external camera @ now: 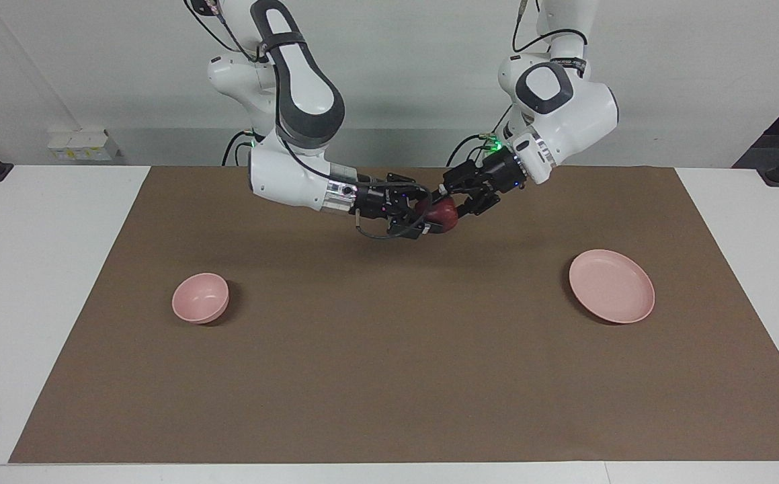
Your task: Move apple from plate to bowl
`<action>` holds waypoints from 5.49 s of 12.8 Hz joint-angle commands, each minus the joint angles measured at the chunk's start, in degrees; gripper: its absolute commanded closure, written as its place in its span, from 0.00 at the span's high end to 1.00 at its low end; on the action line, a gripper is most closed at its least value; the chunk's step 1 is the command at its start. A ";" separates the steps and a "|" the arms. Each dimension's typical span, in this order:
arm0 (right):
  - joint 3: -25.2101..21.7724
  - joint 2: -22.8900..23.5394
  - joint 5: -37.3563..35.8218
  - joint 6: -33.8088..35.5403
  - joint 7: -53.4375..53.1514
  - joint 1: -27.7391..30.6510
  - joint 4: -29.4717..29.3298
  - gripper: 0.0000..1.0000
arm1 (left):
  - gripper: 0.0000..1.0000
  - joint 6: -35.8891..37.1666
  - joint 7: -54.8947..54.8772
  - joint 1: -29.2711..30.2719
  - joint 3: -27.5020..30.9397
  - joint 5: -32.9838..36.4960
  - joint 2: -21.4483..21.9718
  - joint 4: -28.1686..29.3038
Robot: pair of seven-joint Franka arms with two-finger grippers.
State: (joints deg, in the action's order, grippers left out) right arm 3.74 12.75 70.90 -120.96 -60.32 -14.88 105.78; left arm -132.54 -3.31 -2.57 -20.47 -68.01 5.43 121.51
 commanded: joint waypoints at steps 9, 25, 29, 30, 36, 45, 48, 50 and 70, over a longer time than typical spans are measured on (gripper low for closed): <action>0.13 2.36 -41.40 -0.41 3.37 7.93 -8.04 0.00 | 1.00 9.93 0.59 0.81 13.68 51.09 -0.68 -0.75; -0.05 0.96 -76.94 -14.88 32.28 21.11 3.53 0.00 | 1.00 50.71 -8.99 0.37 20.99 68.89 -9.47 -43.29; -0.05 -1.06 -83.19 -17.29 31.67 22.17 10.14 0.00 | 1.00 50.37 -8.47 0.11 21.08 68.98 -5.61 -39.71; -0.05 -0.98 -83.29 -17.29 31.67 22.17 10.41 0.00 | 1.00 50.10 -8.38 0.11 21.08 69.07 -4.82 -38.56; 0.04 -0.45 -83.99 -22.83 31.67 23.05 14.28 0.43 | 1.00 50.81 -8.29 0.90 21.08 68.89 -4.63 -38.46; 1.00 -0.97 -78.23 -3.25 36.05 22.44 3.67 1.00 | 1.00 50.80 -8.29 0.90 21.08 68.89 -4.63 -38.46; 1.27 -0.88 -75.91 5.19 42.37 22.44 -2.58 1.00 | 1.00 50.80 -8.29 0.90 21.08 68.89 -4.63 -38.46; 1.27 -0.97 -74.60 10.19 48.07 22.44 -6.61 1.00 | 1.00 50.80 -8.29 0.90 21.08 68.89 -4.72 -38.46; 3.11 -11.97 -70.01 38.32 54.35 22.44 -19.28 1.00 | 1.00 50.80 -8.29 0.90 21.08 68.89 -4.63 -38.46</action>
State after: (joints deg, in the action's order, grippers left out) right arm 6.44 -0.66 -0.33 -86.91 -6.14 7.71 90.94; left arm -81.78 -11.43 -1.79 0.70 -0.25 -0.61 81.49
